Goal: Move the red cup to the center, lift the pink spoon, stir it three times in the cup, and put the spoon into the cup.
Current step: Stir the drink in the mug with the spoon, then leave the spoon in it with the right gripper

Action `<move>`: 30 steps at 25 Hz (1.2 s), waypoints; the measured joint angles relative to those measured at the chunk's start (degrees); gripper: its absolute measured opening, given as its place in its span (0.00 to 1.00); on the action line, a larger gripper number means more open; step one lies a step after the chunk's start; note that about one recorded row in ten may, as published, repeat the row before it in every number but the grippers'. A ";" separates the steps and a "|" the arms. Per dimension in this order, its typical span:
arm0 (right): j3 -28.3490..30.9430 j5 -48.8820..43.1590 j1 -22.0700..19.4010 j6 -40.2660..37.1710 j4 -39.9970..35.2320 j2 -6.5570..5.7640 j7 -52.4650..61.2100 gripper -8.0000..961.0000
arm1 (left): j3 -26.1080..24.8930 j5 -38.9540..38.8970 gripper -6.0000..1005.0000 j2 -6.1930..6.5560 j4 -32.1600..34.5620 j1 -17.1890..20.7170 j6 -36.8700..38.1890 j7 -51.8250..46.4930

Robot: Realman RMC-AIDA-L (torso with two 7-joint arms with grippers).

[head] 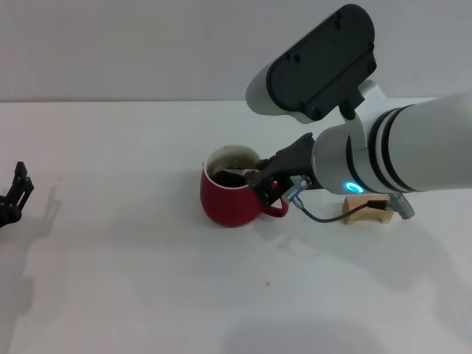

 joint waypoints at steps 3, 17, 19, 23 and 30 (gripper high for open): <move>0.42 0.90 -0.10 0.18 -0.31 -0.03 -0.02 0.17 | -0.07 -0.01 0.86 0.00 0.00 -0.26 -0.18 0.00; 5.60 6.07 1.41 1.28 -3.99 -0.27 -0.51 0.17 | -0.15 0.00 0.86 0.00 -0.01 -0.72 -1.25 0.07; 6.03 6.20 1.66 1.41 -4.44 -0.27 -0.51 0.17 | -0.15 0.00 0.86 0.00 -0.01 -0.68 -1.27 0.08; 7.29 7.15 2.97 1.72 -6.46 -0.27 -0.53 0.17 | -0.15 0.00 0.86 0.00 -0.01 -0.59 -1.33 0.09; 7.86 7.21 3.64 1.91 -8.05 -0.27 -0.57 0.17 | -0.15 0.00 0.86 0.00 -0.01 -0.56 -1.33 0.09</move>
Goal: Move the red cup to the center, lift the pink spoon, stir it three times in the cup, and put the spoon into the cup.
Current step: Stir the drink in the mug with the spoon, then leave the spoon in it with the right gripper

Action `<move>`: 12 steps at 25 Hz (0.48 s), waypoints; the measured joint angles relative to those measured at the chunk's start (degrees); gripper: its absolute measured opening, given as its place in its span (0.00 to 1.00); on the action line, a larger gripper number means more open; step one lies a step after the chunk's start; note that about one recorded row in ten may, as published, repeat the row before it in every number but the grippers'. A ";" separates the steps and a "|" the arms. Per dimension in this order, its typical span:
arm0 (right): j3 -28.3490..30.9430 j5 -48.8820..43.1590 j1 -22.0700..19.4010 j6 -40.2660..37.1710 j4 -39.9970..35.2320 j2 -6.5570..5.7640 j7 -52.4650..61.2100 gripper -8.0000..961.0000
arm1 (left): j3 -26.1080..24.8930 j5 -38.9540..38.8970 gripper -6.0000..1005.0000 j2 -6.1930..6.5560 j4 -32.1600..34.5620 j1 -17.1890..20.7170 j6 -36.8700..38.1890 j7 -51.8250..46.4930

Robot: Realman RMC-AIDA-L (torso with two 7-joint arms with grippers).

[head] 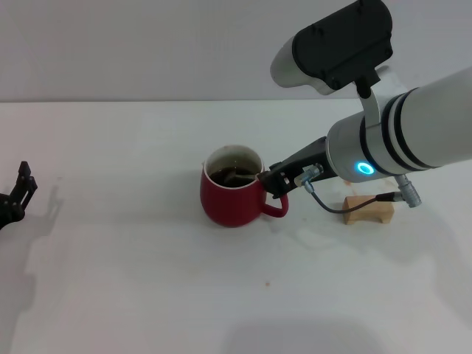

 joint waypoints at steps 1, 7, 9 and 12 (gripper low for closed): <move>0.16 0.00 0.20 -0.10 -0.52 0.00 -0.01 0.17 | 0.00 0.00 0.86 0.00 0.00 0.00 0.00 0.00; 0.91 0.00 1.62 -1.35 -3.56 0.02 -0.76 0.17 | 0.00 0.00 0.86 0.00 0.00 -0.03 -0.05 0.00; 0.90 0.00 1.84 -1.57 -3.80 0.05 -0.79 0.17 | 0.00 -0.01 0.86 0.00 0.04 -0.11 -0.06 0.00; 0.90 0.00 2.39 -2.61 -4.16 0.09 -0.81 0.17 | 0.00 0.00 0.86 0.00 0.14 -0.14 -0.07 0.00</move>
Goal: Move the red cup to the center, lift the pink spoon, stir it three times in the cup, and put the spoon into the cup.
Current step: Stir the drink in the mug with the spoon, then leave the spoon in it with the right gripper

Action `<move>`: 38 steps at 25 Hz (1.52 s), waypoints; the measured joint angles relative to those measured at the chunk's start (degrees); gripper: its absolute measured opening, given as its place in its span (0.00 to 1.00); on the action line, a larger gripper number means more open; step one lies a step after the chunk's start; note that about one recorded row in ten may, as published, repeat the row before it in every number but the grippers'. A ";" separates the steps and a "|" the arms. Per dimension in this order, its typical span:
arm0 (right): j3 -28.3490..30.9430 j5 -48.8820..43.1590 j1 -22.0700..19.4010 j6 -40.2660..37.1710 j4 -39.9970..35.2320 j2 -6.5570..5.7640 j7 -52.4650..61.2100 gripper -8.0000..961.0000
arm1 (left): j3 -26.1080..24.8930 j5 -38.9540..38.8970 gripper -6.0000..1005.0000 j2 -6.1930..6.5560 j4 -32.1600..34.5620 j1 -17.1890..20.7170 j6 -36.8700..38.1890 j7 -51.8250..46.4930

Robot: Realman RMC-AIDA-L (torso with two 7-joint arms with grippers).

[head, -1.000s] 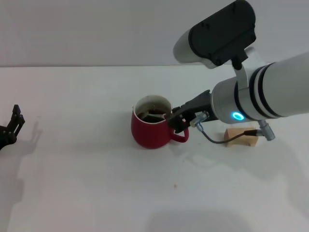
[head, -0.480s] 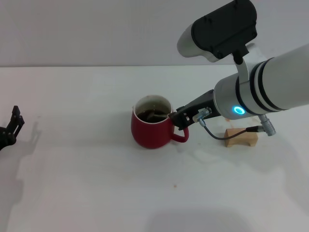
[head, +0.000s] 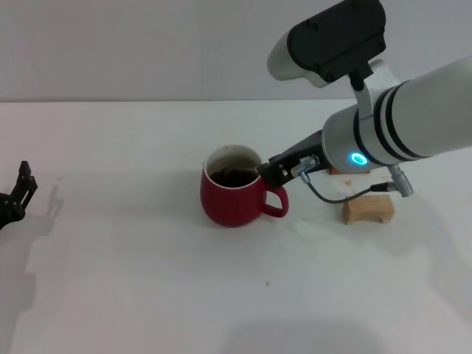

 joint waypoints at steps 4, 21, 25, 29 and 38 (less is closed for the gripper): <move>0.24 -0.03 0.07 -0.89 -0.14 0.00 -0.01 0.17 | 0.00 0.00 0.86 0.00 0.06 -0.03 0.00 0.00; -1.61 1.42 -0.03 0.64 0.69 0.16 0.42 0.17 | 0.11 0.06 0.86 0.05 0.57 -0.49 -0.66 -0.06; -1.99 1.69 0.68 -0.26 0.20 0.24 0.48 0.17 | 0.28 0.06 0.86 0.03 0.57 -0.65 -0.86 -0.07; -2.00 1.72 1.32 -1.05 -0.29 0.22 0.48 0.17 | 0.28 0.07 0.86 -0.08 0.57 -0.67 -0.89 -0.09; -0.76 1.09 2.05 -1.49 -2.42 -0.07 0.06 0.17 | 0.11 0.10 0.86 -0.09 0.53 -0.78 -0.89 -0.09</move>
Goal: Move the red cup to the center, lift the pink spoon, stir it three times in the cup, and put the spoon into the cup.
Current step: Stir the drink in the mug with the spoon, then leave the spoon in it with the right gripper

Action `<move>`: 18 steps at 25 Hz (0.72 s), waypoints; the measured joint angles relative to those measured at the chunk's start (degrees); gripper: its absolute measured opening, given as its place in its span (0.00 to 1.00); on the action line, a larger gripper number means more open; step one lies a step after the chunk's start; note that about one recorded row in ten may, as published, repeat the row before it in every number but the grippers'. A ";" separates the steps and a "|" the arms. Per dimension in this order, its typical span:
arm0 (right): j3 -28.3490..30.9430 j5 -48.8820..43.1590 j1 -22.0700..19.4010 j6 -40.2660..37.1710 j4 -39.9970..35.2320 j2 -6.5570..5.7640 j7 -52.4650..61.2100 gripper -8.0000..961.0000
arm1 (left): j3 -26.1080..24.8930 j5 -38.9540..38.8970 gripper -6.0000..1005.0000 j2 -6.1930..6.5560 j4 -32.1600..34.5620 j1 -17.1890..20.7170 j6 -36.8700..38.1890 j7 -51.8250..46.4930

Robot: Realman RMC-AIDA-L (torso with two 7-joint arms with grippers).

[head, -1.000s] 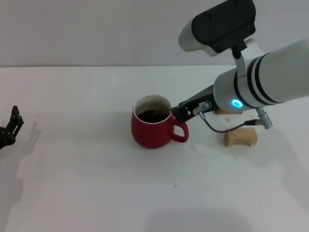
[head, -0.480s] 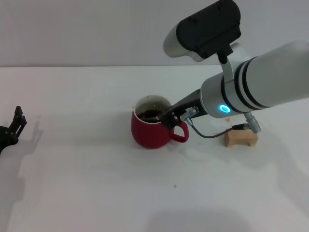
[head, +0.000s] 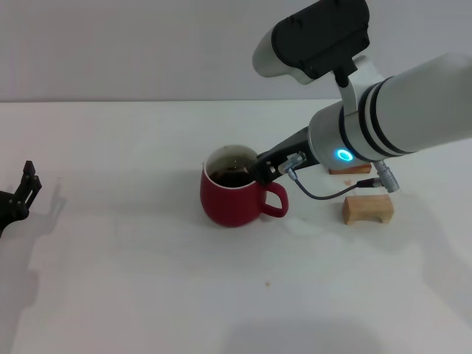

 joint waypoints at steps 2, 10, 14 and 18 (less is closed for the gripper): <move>0.04 -0.03 -0.08 0.10 0.00 -0.02 0.00 0.17 | -0.02 0.00 0.86 0.00 0.02 -0.04 -0.06 0.00; -0.55 0.03 -0.53 1.72 1.12 0.05 -0.04 0.17 | 0.04 0.00 0.86 0.00 0.04 -0.22 -0.58 0.00; -1.29 0.47 -0.58 1.76 1.77 0.16 -0.05 0.17 | 0.13 -0.01 0.86 0.00 0.02 -0.22 -0.61 0.00; -1.72 0.52 -0.28 1.20 1.87 0.29 -0.07 0.17 | 0.22 -0.01 0.86 0.00 -0.05 -0.22 -0.61 0.00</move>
